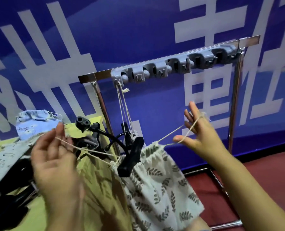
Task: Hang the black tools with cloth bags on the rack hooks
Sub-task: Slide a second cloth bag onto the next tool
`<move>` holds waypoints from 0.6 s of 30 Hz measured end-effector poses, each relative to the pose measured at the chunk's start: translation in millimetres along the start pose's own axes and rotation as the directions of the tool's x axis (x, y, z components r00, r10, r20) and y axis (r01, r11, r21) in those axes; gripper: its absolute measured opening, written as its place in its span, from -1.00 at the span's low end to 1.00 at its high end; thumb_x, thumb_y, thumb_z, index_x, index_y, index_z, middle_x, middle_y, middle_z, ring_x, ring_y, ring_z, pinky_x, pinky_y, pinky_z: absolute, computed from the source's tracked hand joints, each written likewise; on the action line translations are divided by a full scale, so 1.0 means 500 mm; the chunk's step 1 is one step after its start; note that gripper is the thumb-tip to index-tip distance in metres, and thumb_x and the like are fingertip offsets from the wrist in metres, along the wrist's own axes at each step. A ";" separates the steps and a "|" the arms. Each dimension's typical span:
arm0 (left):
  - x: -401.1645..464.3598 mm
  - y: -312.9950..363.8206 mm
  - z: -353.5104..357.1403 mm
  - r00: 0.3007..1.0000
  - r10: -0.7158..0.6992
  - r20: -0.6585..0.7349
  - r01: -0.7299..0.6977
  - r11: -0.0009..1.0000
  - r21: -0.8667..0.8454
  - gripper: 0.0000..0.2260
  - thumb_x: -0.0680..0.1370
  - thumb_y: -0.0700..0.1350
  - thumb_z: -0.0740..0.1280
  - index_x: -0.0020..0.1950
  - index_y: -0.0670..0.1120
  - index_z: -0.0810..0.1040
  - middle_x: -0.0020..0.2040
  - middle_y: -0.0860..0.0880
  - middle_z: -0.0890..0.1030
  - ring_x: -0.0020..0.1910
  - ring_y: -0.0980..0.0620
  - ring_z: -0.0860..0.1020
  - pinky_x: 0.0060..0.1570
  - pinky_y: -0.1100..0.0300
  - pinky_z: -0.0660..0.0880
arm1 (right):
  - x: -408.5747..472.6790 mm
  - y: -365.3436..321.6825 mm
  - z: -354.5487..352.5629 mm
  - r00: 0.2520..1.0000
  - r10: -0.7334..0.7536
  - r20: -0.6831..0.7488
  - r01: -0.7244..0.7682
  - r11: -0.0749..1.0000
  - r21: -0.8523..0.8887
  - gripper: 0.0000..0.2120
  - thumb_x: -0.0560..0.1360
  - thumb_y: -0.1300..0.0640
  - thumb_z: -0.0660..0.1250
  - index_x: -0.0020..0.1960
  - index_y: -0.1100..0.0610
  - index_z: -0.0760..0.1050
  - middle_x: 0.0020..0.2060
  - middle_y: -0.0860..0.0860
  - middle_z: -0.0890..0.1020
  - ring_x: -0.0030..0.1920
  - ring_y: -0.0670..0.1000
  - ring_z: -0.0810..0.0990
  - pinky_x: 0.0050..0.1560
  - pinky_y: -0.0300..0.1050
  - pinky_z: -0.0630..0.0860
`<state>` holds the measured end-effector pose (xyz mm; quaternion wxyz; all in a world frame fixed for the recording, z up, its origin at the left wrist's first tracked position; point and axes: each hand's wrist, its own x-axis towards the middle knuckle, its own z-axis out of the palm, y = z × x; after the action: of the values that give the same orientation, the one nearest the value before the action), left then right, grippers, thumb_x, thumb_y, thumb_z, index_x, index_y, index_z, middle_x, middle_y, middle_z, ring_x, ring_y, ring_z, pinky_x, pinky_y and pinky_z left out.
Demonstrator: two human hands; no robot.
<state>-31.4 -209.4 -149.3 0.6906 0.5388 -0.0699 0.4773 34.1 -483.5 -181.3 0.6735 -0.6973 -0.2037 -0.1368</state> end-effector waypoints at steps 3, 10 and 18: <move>-0.050 0.002 0.041 0.967 0.199 0.159 -0.247 0.884 0.397 -0.39 0.49 -0.50 0.20 0.44 -0.02 0.24 0.45 0.02 0.32 0.45 0.20 0.24 0.44 0.24 0.18 | 0.003 0.018 0.020 0.987 -0.074 -0.145 0.044 0.978 -0.203 -0.02 0.15 -0.37 0.42 0.42 -0.18 0.02 0.51 -0.05 0.12 0.44 -0.16 0.22 0.32 -0.36 0.29; 0.079 -0.022 -0.043 0.964 -0.266 0.006 0.266 0.963 -0.043 -0.54 0.37 0.16 0.42 0.20 0.06 0.42 0.16 0.07 0.60 0.22 0.14 0.52 0.20 0.11 0.48 | 0.040 0.016 -0.081 0.938 0.322 -0.125 -0.196 0.795 0.574 0.22 -0.33 -0.39 0.53 0.22 0.15 0.39 0.14 0.09 0.55 -0.03 -0.04 0.68 -0.07 -0.22 0.61; 0.105 -0.039 -0.084 0.954 -0.288 -0.080 0.271 0.946 -0.178 -0.79 0.58 0.07 0.16 -0.02 -0.04 0.46 -0.12 0.03 0.71 0.03 0.06 0.65 -0.09 0.26 0.59 | 0.051 0.062 -0.129 0.855 0.483 -0.188 -0.234 0.683 0.691 0.11 -0.39 -0.26 0.60 0.04 0.25 0.43 -0.01 0.18 0.59 -0.20 0.00 0.71 -0.28 -0.18 0.62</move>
<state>-6.6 -144.2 -147.6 0.7964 0.4583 0.0043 0.3947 76.3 -545.4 -193.2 0.9099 -0.4112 0.0307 -0.0449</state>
